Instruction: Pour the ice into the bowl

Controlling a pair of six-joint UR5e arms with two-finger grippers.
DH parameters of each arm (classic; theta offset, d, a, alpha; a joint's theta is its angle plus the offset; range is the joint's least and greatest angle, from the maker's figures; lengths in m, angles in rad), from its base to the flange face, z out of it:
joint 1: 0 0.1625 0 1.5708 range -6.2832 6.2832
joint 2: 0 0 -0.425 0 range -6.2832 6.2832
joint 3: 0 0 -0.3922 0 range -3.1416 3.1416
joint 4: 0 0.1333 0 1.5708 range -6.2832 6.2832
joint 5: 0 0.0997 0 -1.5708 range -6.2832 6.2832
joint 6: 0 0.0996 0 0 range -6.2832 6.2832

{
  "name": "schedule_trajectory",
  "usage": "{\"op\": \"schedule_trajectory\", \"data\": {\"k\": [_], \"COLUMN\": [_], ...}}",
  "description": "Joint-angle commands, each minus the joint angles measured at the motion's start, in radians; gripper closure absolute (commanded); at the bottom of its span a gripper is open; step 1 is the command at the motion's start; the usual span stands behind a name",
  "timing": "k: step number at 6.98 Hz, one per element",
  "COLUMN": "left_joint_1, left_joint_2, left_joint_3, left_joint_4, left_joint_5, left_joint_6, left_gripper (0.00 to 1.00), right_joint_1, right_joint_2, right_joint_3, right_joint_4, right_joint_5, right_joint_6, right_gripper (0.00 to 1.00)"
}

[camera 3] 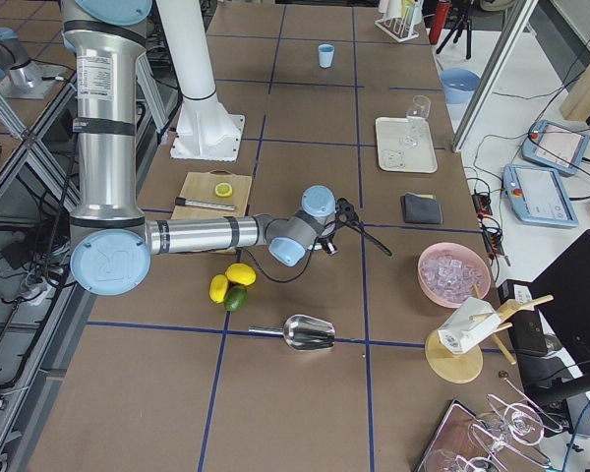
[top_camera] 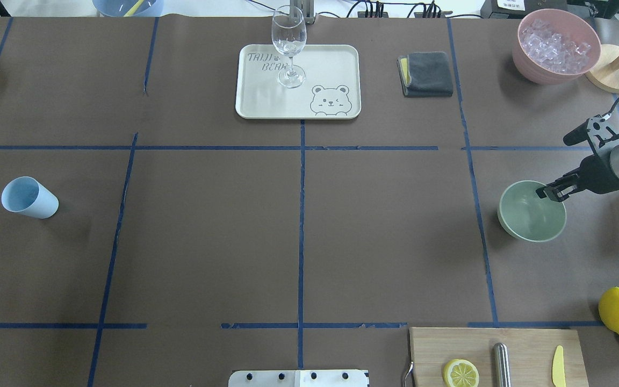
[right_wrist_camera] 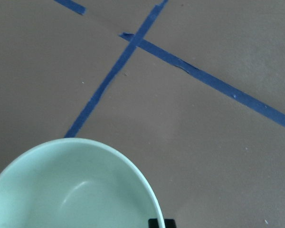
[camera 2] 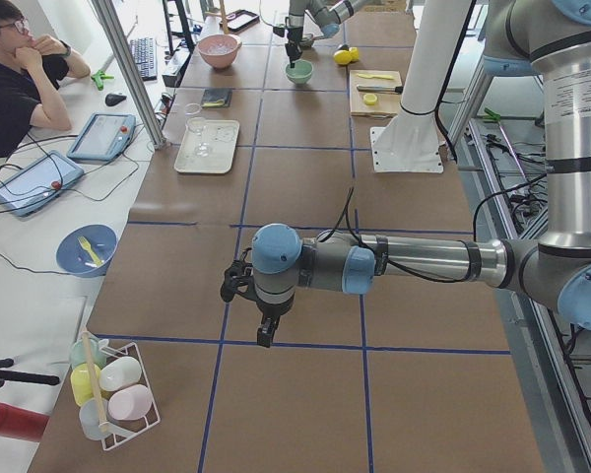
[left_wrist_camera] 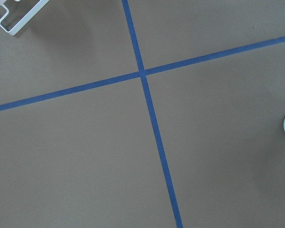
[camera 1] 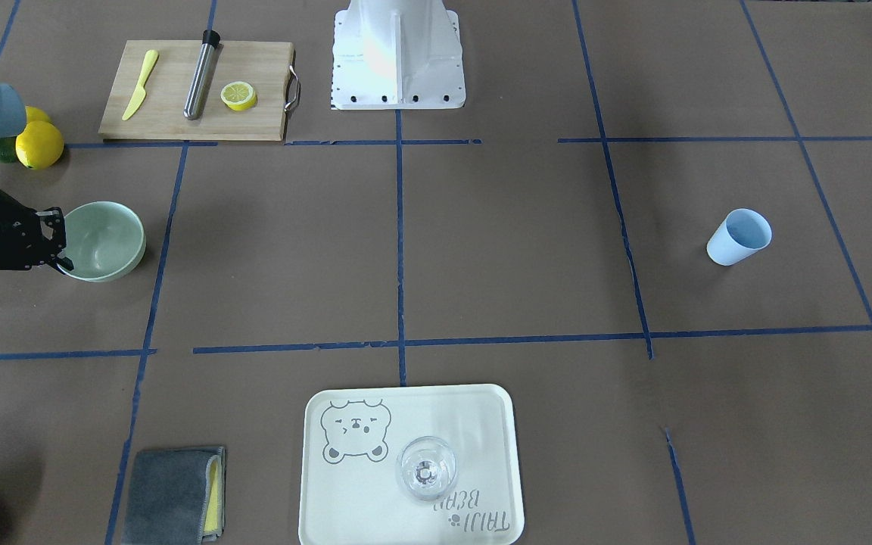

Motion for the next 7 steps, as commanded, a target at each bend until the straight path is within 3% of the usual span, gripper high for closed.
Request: {"op": "schedule_trajectory", "data": {"k": [1,3,4,7], "left_joint_1": [-0.001,-0.001,-0.001,-0.001], "left_joint_2": [0.004,0.006,0.004,0.004], "left_joint_3": [0.000,0.000,-0.001,-0.003], "left_joint_4": [0.000,0.000,0.000,0.000], "left_joint_5": [-0.020,-0.022,-0.022,-0.022], "left_joint_6": [0.000,0.000,0.000,-0.002], "left_gripper": [0.00,0.00,0.00,0.00], "right_joint_1": [-0.004,-0.101,-0.158,-0.358], "right_joint_2": [0.043,0.223,0.335,0.677], "right_joint_3": [0.063,0.086,0.086,0.074], "right_joint_4": [0.000,-0.006,-0.098,-0.546], "right_joint_5": [0.020,0.017,-0.012,-0.301], "right_joint_6": [0.113,0.452,0.538,0.640], "right_gripper": [1.00,1.00,1.00,1.00]}}
